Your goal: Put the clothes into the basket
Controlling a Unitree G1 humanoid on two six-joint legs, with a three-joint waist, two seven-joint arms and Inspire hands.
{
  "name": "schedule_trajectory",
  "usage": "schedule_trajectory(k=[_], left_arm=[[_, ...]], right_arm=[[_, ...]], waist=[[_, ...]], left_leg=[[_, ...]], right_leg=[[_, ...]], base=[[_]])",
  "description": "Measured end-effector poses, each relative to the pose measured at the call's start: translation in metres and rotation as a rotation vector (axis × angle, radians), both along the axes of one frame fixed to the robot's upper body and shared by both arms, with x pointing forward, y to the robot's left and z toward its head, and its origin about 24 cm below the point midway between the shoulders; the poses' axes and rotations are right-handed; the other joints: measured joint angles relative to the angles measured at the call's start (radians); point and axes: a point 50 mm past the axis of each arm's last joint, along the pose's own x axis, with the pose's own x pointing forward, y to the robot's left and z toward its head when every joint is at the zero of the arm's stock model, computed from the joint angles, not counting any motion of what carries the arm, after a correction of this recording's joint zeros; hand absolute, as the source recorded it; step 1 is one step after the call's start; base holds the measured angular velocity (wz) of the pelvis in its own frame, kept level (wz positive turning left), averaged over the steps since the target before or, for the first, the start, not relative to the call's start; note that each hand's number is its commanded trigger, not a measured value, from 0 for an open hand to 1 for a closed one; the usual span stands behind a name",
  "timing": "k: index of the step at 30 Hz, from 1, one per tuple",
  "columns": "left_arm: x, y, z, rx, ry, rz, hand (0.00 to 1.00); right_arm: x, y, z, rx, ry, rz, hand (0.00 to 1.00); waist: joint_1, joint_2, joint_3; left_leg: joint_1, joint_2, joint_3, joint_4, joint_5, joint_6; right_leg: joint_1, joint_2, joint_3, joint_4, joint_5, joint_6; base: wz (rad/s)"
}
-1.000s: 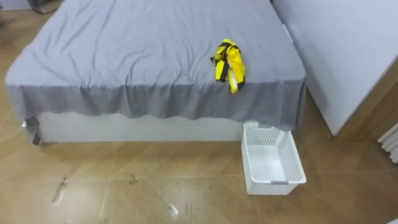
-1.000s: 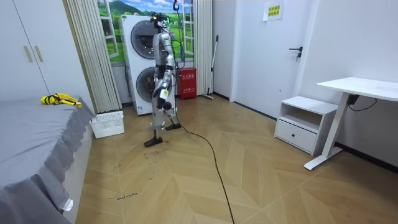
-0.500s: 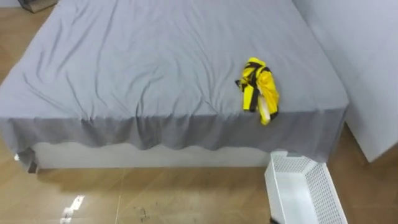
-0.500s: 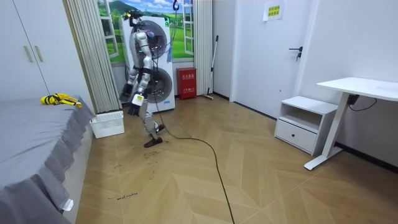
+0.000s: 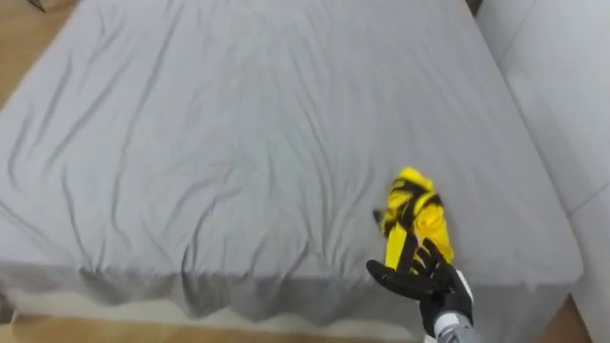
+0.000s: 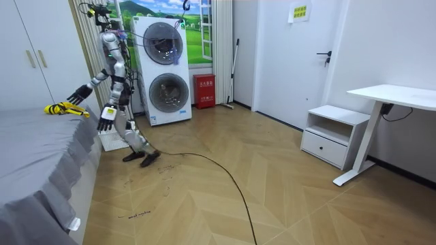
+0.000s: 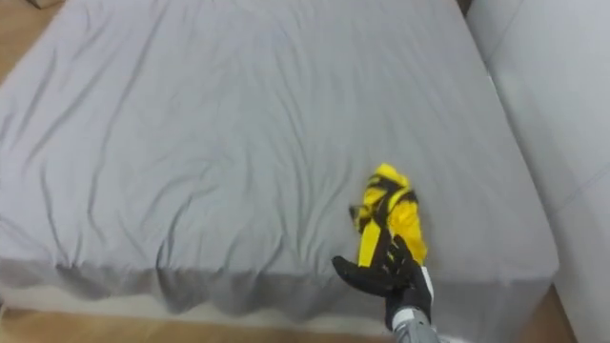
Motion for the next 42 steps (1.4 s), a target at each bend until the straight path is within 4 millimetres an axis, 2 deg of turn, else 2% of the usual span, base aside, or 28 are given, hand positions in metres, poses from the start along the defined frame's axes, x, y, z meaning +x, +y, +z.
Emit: schedule_trajectory(k=[1, 2, 3, 4, 5, 7, 10, 14, 17, 19, 22, 27, 31, 35, 37, 42], left_arm=[[0.003, -0.001, 0.001, -0.007, -0.012, 0.004, 0.0], [0.004, -0.001, 0.001, -0.009, -0.016, 0.005, 0.0], [0.004, -0.002, 0.001, -0.012, -0.017, 0.007, 0.0], [0.0, -0.003, 0.0, -0.016, -0.008, 0.014, 0.0], [-0.004, -0.004, 0.0, -0.023, 0.002, 0.009, 0.0], [-0.007, -0.004, -0.001, -0.027, 0.009, -0.003, 0.0], [-0.007, -0.005, -0.001, -0.032, 0.006, -0.003, 0.0], [-0.008, -0.002, -0.001, -0.027, 0.008, 0.0, 0.0], [-0.007, -0.001, -0.001, -0.027, 0.012, -0.004, 0.0], [-0.006, 0.001, -0.001, -0.032, 0.015, -0.012, 0.0], [-0.005, 0.002, -0.002, -0.035, 0.03, -0.003, 0.0], [-0.002, 0.005, -0.004, -0.044, 0.047, 0.007, 0.0], [-0.001, 0.006, -0.004, -0.063, 0.051, 0.003, 0.0], [0.009, 0.004, -0.004, -0.066, 0.048, -0.012, 0.0], [0.01, 0.004, -0.004, -0.065, 0.048, -0.012, 0.0], [0.021, 0.002, -0.003, -0.066, 0.041, -0.033, 0.0]], right_arm=[[0.005, 0.001, 0.005, -0.006, -0.025, 0.003, 0.0], [0.005, 0.001, 0.007, -0.01, -0.035, 0.003, 0.0], [0.005, 0.001, 0.01, -0.022, -0.048, 0.005, 0.0], [0.003, 0.002, 0.012, -0.028, -0.055, -0.001, 0.0], [0.0, 0.0, 0.016, -0.037, -0.074, -0.014, 0.0], [-0.002, -0.002, 0.018, -0.043, -0.078, -0.036, 0.0], [0.0, -0.007, 0.022, -0.072, -0.089, -0.08, 0.0], [0.005, -0.013, 0.027, -0.111, -0.096, -0.122, 0.0], [0.021, -0.021, 0.039, -0.163, -0.135, -0.169, 0.0], [0.029, -0.023, 0.045, -0.177, -0.16, -0.199, 0.0], [0.036, -0.031, 0.051, -0.217, -0.176, -0.24, 0.0], [0.052, -0.037, 0.066, -0.253, -0.226, -0.273, 0.0], [0.063, -0.046, 0.067, -0.278, -0.199, -0.327, 0.0], [0.074, -0.055, 0.07, -0.31, -0.179, -0.335, 0.0], [0.079, -0.055, 0.072, -0.313, -0.182, -0.332, 0.0], [0.084, -0.054, 0.072, -0.345, -0.168, -0.315, 0.0]], waist=[[0.006, 0.001, -0.0011], [0.009, 0.002, -0.0012], [0.016, 0.0, -0.0011], [0.021, -0.005, -0.0149], [0.019, -0.011, -0.0136], [0.02, -0.018, -0.0171], [0.02, -0.017, -0.0165], [0.015, -0.026, -0.012], [-0.001, -0.038, -0.0054], [-0.003, -0.044, -0.0036], [0.001, -0.049, -0.0052], [0.002, -0.043, -0.0061], [0.011, -0.042, -0.0053], [0.029, -0.04, -0.0029], [0.031, -0.039, 0.0009], [0.054, -0.041, 0.0047]], left_leg=[[-0.055, 0.006, 0.0, -0.099, 0.004, 0.0], [-0.082, 0.008, 0.0, -0.148, 0.013, -0.003], [-0.123, 0.006, 0.002, -0.208, 0.099, 0.05], [-0.092, -0.005, 0.013, -0.241, 0.106, 0.052], [-0.056, -0.024, 0.026, -0.281, 0.114, 0.06], [-0.016, -0.051, 0.039, -0.338, 0.128, 0.062], [0.012, -0.082, 0.045, -0.396, 0.143, 0.064], [0.009, -0.09, 0.049, -0.421, 0.159, 0.064], [-0.014, -0.099, 0.046, -0.428, 0.173, 0.071], [-0.033, -0.101, 0.043, -0.431, 0.18, 0.074], [-0.052, -0.104, 0.042, -0.433, 0.183, 0.077], [-0.096, -0.107, 0.042, -0.431, 0.185, 0.08], [-0.115, -0.108, 0.044, -0.43, 0.186, 0.082], [-0.138, -0.108, 0.042, -0.421, 0.19, 0.087], [-0.148, -0.109, 0.041, -0.417, 0.192, 0.09], [-0.174, -0.116, 0.031, -0.429, 0.207, 0.095]], right_leg=[[-0.001, 0.003, 0.018, -0.001, -0.003, 0.005], [-0.002, 0.003, 0.022, -0.001, -0.008, 0.013], [-0.004, 0.0, 0.049, 0.007, -0.029, 0.043], [-0.008, -0.009, 0.074, 0.013, -0.041, 0.059], [-0.006, -0.023, 0.087, 0.007, -0.047, 0.069], [0.01, -0.043, 0.087, -0.013, -0.055, 0.082], [0.016, -0.052, 0.088, -0.04, -0.056, 0.083], [-0.003, -0.063, 0.09, -0.037, -0.058, 0.082], [-0.03, -0.067, 0.074, -0.037, -0.065, 0.082], [-0.049, -0.07, 0.069, -0.035, -0.064, 0.083], [-0.071, -0.072, 0.067, -0.034, -0.058, 0.086], [-0.114, -0.076, 0.062, -0.017, -0.057, 0.088], [-0.136, -0.077, 0.056, -0.002, -0.058, 0.09], [-0.162, -0.08, 0.053, 0.011, -0.058, 0.09], [-0.167, -0.083, 0.044, 0.012, -0.058, 0.09], [-0.194, -0.091, 0.027, 0.018, -0.058, 0.091]], base=[[-0.39], [-0.48], [-0.57], [-0.54], [-0.36], [-0.24], [-0.27], [-0.04], [0.05], [0.07], [0.02], [0.01], [-0.03], [0.0], [0.08], [0.11]])
